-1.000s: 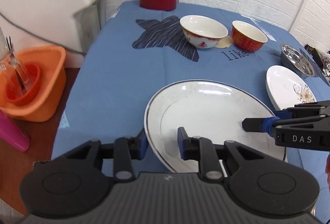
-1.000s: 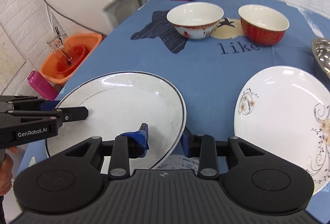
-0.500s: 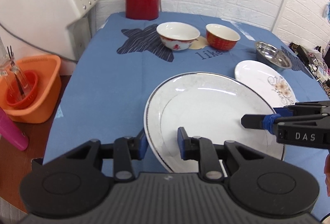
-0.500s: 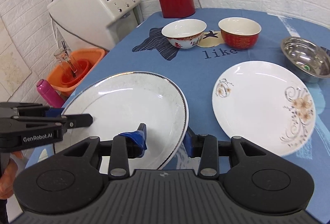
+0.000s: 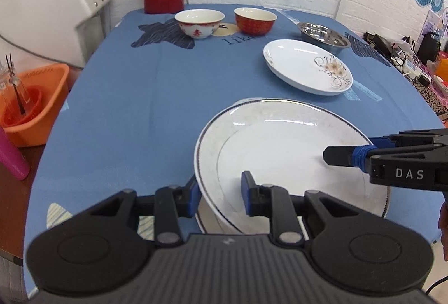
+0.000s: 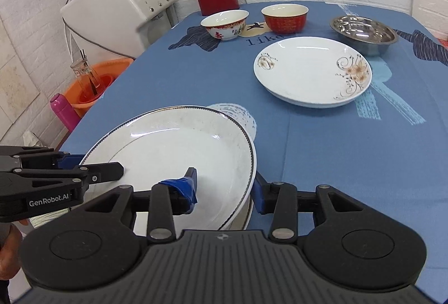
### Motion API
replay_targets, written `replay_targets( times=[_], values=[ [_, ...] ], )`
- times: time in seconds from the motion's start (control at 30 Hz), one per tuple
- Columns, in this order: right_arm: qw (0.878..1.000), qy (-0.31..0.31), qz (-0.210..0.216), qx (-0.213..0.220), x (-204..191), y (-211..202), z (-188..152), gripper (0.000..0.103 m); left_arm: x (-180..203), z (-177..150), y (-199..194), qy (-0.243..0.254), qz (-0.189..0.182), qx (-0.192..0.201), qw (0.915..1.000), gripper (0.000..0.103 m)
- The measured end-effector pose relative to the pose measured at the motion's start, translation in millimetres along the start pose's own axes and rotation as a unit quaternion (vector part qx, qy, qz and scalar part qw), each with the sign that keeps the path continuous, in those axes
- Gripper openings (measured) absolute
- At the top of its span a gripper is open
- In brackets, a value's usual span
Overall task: Organize plates and bowls
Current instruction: 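Lower the gold-rimmed plate onto the plain white plate and open the right gripper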
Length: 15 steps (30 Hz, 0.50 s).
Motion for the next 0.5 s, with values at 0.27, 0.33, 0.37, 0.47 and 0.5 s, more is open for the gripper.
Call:
replay_targets(
  times=[0.27, 0.33, 0.37, 0.47, 0.5],
  values=[
    [1.0, -0.02, -0.006, 0.013, -4, -4, -9, 0.027, 0, -15, -2, -0.015, -0.013, 0.002, 0.9998, 0.021],
    [1.0, -0.022, -0.008, 0.012, -4, -4, -10, 0.027, -1, -16, -2, -0.018, -0.021, 0.003, 0.9996, 0.021],
    [1.0, -0.023, -0.01, 0.012, -4, -4, -10, 0.027, -1, -16, -2, -0.021, -0.026, 0.002, 0.9994, 0.023],
    [1.0, -0.024, -0.018, 0.007, -2, -4, -10, 0.027, 2, -19, 0, -0.021, -0.039, -0.002, 0.999, 0.027],
    [1.0, -0.021, -0.021, 0.001, -1, -3, -12, 0.027, 3, -20, 0, -0.023, -0.044, -0.002, 0.9988, 0.031]
  ],
)
Point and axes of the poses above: each gripper's, at about its wrist camera, not at the fingertips, and y roughly the way its jaws point, x to its right, z to its top, the point moved 10 cm from there along y, roughly the way its jaws point, and after that the axes turned 11 degrees about -z, right-handed, at the moved point
